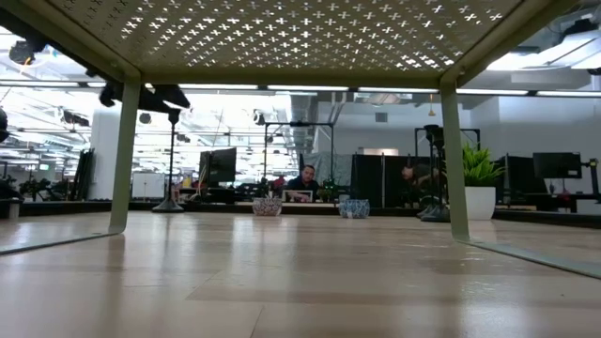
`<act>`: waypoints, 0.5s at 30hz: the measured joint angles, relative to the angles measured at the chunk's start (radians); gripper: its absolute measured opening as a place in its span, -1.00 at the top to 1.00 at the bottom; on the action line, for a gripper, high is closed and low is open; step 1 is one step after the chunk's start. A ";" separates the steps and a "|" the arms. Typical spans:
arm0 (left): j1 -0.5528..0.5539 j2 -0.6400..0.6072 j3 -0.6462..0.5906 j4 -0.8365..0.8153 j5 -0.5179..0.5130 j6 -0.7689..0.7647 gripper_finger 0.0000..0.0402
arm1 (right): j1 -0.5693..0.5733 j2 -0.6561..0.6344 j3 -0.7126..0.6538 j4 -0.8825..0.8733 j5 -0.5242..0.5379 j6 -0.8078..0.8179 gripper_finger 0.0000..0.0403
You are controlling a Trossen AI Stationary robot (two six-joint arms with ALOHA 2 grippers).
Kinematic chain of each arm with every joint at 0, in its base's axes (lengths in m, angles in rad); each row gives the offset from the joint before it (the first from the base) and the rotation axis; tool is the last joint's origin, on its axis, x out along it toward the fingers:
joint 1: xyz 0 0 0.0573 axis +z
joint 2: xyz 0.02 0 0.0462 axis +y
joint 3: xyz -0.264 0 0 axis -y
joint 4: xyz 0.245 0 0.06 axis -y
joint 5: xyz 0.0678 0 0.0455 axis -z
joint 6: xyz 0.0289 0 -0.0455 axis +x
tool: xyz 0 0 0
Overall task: Stock candles on shelf
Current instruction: Put the black candle holder on the shelf
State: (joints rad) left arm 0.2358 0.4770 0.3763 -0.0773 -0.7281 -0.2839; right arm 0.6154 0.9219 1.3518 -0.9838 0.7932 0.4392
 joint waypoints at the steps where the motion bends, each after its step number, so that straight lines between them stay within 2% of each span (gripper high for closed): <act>1: 0.012 0.000 -0.004 0.018 0.048 0.007 -0.23 | -0.002 -0.031 0.000 0.001 0.008 -0.031 -0.13; 6: 0.139 0.000 -0.010 0.137 0.308 0.019 -0.21 | -0.018 -0.195 0.000 0.001 0.093 -0.143 -0.13; 7: 0.172 0.000 -0.010 0.146 0.334 0.030 -0.20 | -0.023 -0.228 0.000 0.003 0.118 -0.154 -0.13; 9: 0.237 0.000 -0.010 0.144 0.371 0.049 -0.21 | -0.031 -0.288 0.001 0.004 0.155 -0.162 -0.13; 15: 0.380 0.018 -0.013 0.139 0.375 0.083 -0.26 | -0.043 -0.387 0.001 0.032 0.186 -0.165 -0.13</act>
State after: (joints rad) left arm 0.6162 0.4953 0.3631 0.0616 -0.3534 -0.2006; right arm 0.5728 0.5348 1.3529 -0.9521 0.9788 0.2742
